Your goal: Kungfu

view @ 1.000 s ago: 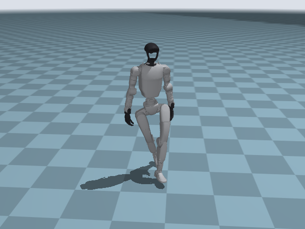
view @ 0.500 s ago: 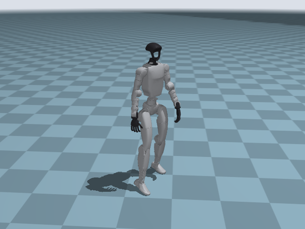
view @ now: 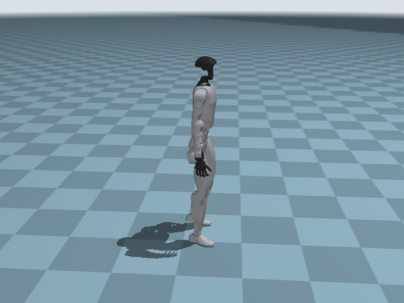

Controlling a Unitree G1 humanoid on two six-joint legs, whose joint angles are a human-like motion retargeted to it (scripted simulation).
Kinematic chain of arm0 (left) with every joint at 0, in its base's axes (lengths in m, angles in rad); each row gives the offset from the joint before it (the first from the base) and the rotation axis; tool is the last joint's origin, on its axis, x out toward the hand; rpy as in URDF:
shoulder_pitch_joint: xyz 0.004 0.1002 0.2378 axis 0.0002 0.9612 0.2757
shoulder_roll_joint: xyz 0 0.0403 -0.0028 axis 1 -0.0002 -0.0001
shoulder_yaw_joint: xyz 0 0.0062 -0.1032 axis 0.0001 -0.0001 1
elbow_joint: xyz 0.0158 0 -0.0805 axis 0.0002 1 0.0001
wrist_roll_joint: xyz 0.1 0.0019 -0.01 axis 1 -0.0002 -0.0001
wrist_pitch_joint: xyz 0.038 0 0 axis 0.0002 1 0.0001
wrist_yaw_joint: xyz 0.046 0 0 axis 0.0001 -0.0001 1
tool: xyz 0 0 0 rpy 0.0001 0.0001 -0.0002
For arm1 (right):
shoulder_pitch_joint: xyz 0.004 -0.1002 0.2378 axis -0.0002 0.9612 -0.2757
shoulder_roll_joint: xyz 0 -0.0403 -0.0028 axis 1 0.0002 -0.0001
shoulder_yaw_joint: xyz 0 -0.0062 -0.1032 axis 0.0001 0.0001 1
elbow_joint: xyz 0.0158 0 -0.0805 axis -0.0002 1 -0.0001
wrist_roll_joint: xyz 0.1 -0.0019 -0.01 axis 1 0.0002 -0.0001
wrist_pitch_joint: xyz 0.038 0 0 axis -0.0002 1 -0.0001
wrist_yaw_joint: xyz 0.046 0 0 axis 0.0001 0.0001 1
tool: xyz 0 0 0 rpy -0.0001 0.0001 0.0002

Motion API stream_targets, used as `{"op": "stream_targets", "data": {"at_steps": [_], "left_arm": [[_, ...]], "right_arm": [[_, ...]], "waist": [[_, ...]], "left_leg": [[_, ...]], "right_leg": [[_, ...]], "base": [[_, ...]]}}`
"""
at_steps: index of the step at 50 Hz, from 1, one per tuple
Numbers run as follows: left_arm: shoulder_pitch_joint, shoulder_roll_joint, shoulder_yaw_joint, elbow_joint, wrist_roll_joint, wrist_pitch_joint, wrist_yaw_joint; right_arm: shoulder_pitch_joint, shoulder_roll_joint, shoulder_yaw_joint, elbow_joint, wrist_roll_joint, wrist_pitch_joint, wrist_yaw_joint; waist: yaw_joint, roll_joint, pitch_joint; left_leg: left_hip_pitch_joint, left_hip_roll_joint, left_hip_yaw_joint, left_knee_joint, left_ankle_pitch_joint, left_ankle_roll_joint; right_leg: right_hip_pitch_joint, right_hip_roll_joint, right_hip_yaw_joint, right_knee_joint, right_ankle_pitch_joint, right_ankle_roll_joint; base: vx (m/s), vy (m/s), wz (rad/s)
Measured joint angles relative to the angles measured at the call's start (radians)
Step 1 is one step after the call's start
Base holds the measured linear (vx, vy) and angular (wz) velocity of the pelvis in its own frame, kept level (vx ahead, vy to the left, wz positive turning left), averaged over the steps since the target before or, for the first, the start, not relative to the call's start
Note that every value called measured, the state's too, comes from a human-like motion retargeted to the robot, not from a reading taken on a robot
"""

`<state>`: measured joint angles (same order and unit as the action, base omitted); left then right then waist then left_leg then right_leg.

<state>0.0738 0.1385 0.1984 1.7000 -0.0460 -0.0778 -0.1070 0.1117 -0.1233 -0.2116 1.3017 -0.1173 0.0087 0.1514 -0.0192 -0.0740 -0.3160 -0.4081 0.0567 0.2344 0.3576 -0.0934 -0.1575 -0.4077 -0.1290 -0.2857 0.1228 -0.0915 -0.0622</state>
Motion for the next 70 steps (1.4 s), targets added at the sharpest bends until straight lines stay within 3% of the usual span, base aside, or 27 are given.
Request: {"op": "stream_targets", "data": {"at_steps": [5, 10, 13, 20, 28, 35, 41, 49, 65, 68, 70], "left_arm": [[-0.021, -0.01, -0.021, 0.0, -0.093, 0.012, 0.009], [-0.042, 0.017, -0.052, -0.028, 0.022, 0.009, 0.001], [-0.079, 0.047, -0.089, -0.061, 0.113, 0.018, -0.025], [-0.205, 0.07, -0.192, -0.129, 0.252, 0.024, -0.053], [-0.231, 0.057, -0.235, -0.207, 0.322, -0.01, -0.048], [-0.188, 0.056, -0.223, -0.178, 0.422, -0.008, -0.016], [-0.124, 0.064, -0.164, -0.125, 0.431, 0.013, -0.005], [-0.047, 0.071, -0.108, -0.038, 0.366, 0.05, 0.028], [-0.101, 0.011, -0.178, -0.129, 0.374, 0.028, 0.162], [-0.129, 0.0, -0.203, -0.163, 0.373, 0.03, 0.238], [-0.133, 0.001, -0.212, -0.181, 0.382, 0.025, 0.278]], "right_arm": [[-0.011, 0.0, -0.025, 0.009, 0.029, 0.01, -0.011], [0.001, 0.033, -0.02, 0.042, 0.026, 0.01, -0.019], [0.0, 0.061, -0.002, 0.051, 0.016, 0.004, -0.024], [-0.002, 0.086, 0.07, 0.035, -0.046, -0.029, -0.032], [-0.01, 0.093, 0.083, 0.045, -0.016, -0.036, -0.088], [0.014, 0.098, 0.045, 0.111, -0.007, -0.027, -0.084], [0.015, 0.094, 0.049, 0.137, -0.082, 0.001, -0.085], [0.011, 0.081, 0.073, 0.076, -0.154, 0.011, -0.049], [0.002, 0.053, 0.023, 0.067, -0.126, 0.023, -0.01], [-0.013, 0.043, 0.003, 0.068, -0.119, 0.033, 0.002], [-0.024, 0.034, -0.005, 0.074, -0.121, 0.047, 0.014]], "waist": [[0.031, 0.039, 0.062], [0.001, 0.063, 0.029], [-0.054, 0.063, 0.024], [-0.039, 0.013, 0.057], [-0.069, 0.025, 0.064], [-0.064, 0.013, 0.006], [-0.038, -0.017, -0.009], [-0.022, -0.014, -0.012], [-0.001, -0.027, -0.014], [0.016, -0.033, 0.011], [0.028, -0.041, 0.027]], "left_leg": [[0.128, -0.089, 0.04, -0.083, -0.07, -0.005], [0.194, -0.078, 0.122, -0.208, -0.078, 0.11], [0.164, -0.063, 0.03, -0.208, -0.114, 0.09], [0.127, -0.073, 0.061, -0.231, -0.088, 0.132], [0.134, -0.079, 0.101, -0.276, -0.048, 0.159], [0.132, -0.101, 0.095, -0.286, -0.035, 0.157], [0.144, -0.119, 0.109, -0.289, -0.029, 0.146], [0.131, -0.105, 0.135, -0.294, -0.008, 0.135], [-0.038, -0.106, 0.04, -0.186, 0.029, 0.125], [-0.073, -0.094, 0.059, -0.128, 0.003, 0.082], [-0.072, -0.068, 0.148, -0.112, -0.003, 0.084]], "right_leg": [[0.057, 0.076, -0.037, -0.021, -0.01, -0.021], [0.058, 0.128, -0.085, -0.028, -0.025, -0.023], [0.045, 0.125, -0.123, -0.022, -0.024, -0.018], [-0.019, 0.103, -0.027, 0.034, 0.049, 0.064], [-0.031, 0.131, 0.211, 0.079, 0.08, 0.127], [0.053, 0.105, 0.117, 0.082, 0.028, 0.134], [0.115, 0.087, 0.041, 0.022, 0.002, 0.094], [0.097, 0.095, 0.064, 0.004, -0.005, 0.06], [0.053, 0.058, -0.014, -0.064, -0.034, -0.02], [0.047, 0.049, -0.029, -0.062, -0.042, -0.035], [0.053, 0.043, -0.026, -0.064, -0.041, -0.038]], "base": [[-0.17, -0.1, 0.44], [-0.07, -0.09, 0.59], [-0.15, -0.06, 1.02], [-0.22, 0.05, 0.05], [-0.16, 0.12, -0.02], [0.01, 0.04, 0.14], [0.0, -0.01, -0.02], [-0.08, -0.07, -0.17], [-0.09, -0.11, 0.48], [-0.21, -0.05, 0.49], [-0.16, -0.02, 0.13]]}}
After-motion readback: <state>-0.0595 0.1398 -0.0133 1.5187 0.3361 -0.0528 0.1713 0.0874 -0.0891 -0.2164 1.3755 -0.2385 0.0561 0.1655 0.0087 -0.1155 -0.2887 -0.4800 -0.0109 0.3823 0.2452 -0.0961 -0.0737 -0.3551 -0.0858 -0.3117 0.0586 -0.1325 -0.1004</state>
